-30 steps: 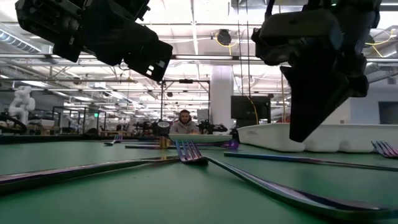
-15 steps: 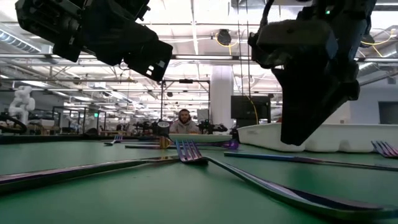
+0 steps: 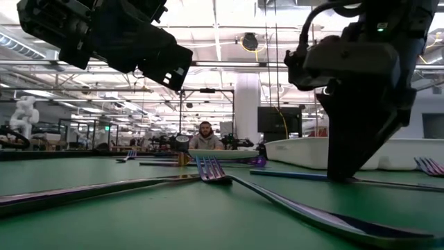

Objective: Sort silverware
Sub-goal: Put the iridescent knife into the white silverware tray

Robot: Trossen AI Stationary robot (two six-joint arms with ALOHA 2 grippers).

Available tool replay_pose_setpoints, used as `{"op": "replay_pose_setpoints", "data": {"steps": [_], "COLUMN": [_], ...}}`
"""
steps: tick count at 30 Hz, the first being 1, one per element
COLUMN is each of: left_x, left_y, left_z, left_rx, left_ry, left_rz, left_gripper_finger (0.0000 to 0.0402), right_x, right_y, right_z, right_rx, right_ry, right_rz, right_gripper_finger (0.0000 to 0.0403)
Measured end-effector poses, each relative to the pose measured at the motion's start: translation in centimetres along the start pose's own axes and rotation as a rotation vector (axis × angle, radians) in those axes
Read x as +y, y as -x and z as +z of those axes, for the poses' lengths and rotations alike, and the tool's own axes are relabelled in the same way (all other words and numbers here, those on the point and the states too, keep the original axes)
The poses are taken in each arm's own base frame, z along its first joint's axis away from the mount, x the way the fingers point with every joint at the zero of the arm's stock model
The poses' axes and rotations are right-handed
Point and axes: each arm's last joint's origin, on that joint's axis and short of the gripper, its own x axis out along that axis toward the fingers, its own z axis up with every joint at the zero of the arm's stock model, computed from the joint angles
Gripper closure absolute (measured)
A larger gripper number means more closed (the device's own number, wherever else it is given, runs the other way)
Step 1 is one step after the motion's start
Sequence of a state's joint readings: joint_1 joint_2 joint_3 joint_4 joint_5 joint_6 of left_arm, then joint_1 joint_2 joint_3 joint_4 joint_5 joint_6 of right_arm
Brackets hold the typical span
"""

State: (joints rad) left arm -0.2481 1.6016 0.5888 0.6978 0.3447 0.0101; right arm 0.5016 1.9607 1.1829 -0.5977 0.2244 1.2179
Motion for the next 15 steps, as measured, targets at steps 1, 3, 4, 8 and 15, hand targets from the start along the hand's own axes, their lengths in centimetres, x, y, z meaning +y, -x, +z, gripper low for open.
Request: {"op": "replay_pose_setpoints", "data": {"steps": [1,3,4,8,15], "left_x": [-0.01,-0.01,0.00,0.00,0.00], "left_y": [0.00,0.00,0.00,0.00,0.00], "left_z": [-0.02,-0.02,-0.02,-0.04,-0.04], "left_rx": [0.002,0.002,0.002,0.003,0.004], "left_ry": [0.000,0.001,0.001,-0.002,-0.004], "left_rz": [0.000,0.000,0.000,0.000,0.000], "left_gripper_finger": [0.0281,0.0281,0.0281,0.0281,0.0281], "right_x": [0.02,0.01,-0.03,-0.27,0.12], "right_y": [-0.34,-0.77,-0.82,-0.69,-0.06], "right_z": [-0.14,-0.46,-0.58,-0.67,-0.33], "right_rx": [0.012,0.019,0.017,0.020,0.014], "right_ry": [0.006,0.017,0.022,0.023,0.057], "right_rz": [-0.011,-0.032,-0.043,-0.067,-0.063], "right_gripper_finger": [0.0268,0.0268,0.0270,0.0297,0.0387]}}
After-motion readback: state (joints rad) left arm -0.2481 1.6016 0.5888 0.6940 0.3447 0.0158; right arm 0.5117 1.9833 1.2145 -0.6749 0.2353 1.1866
